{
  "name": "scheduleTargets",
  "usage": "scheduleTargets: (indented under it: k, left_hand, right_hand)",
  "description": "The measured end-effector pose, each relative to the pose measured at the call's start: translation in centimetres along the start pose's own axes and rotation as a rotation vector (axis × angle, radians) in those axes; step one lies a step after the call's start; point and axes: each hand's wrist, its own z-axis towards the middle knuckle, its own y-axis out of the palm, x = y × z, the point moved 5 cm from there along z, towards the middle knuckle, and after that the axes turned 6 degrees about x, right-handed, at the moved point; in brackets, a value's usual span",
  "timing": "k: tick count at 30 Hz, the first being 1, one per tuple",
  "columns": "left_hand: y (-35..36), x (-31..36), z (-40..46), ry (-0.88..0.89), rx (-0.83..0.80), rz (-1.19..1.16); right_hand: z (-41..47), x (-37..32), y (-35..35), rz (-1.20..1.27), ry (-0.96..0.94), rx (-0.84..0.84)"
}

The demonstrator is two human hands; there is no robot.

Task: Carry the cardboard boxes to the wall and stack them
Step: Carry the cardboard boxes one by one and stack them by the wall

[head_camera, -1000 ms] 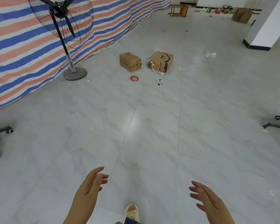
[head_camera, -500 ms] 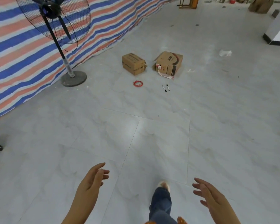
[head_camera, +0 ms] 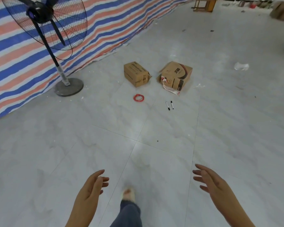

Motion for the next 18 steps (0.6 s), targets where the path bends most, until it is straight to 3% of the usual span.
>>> scheduleTargets:
  k: [7,13,18]
  left_hand:
    - [6.8,5.4,15.4,0.008,-0.032,0.008]
    - [11.5,15.3,31.1,0.105,-0.066,0.001]
    - [16.9,19.6,40.9,0.11,-0.125,0.039]
  right_hand:
    - [14.6,-2.4,3.0,0.02,0.06,-0.016]
    - [28.5,-10.8,4.3,0.097,0.028,0.084]
    - [38.5,-14.6,5.1,0.114,0.031,0.102]
